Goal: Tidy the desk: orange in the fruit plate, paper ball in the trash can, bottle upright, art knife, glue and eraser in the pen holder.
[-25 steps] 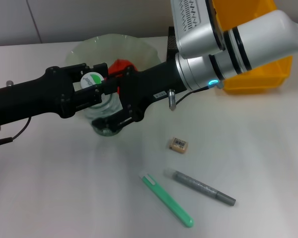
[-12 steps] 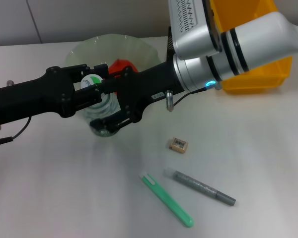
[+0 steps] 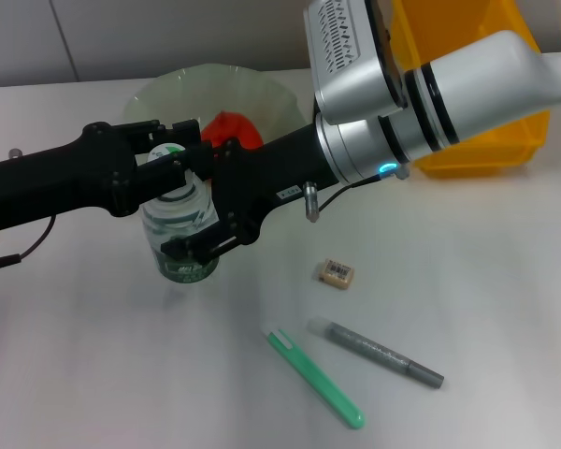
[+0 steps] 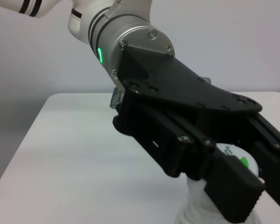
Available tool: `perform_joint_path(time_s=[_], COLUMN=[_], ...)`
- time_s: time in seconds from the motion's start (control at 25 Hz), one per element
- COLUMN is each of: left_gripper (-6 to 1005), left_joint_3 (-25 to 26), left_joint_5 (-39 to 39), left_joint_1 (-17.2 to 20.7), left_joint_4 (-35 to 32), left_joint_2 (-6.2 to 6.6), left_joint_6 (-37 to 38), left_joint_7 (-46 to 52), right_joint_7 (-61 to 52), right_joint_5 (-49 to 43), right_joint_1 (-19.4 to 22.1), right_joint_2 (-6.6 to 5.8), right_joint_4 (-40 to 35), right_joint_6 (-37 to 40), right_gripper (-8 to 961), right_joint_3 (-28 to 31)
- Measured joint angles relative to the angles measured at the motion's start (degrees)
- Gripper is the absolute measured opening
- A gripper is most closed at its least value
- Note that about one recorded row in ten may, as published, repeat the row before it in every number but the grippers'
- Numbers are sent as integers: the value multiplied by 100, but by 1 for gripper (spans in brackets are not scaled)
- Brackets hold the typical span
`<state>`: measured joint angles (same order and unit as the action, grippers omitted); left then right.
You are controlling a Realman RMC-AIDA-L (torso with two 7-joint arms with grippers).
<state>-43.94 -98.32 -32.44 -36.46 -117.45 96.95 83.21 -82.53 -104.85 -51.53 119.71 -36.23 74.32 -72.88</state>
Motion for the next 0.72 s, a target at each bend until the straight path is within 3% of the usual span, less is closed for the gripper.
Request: perform_joint_path(time_s=[0.72], left_gripper=[299], left_joint_3=[-10], left_joint_5=[-146], left_joint_1=[-10], left_joint_4=[66], left_joint_2=[-25], left_joint_6=[-89], left_joint_7=[11], right_joint_7=[4], right_joint_5=[68], right_joint_1=[41], right_joint_2=[-1], right_joint_4=[57], right_joint_6=[16], right_gripper=[785], right_joint_3=[-4])
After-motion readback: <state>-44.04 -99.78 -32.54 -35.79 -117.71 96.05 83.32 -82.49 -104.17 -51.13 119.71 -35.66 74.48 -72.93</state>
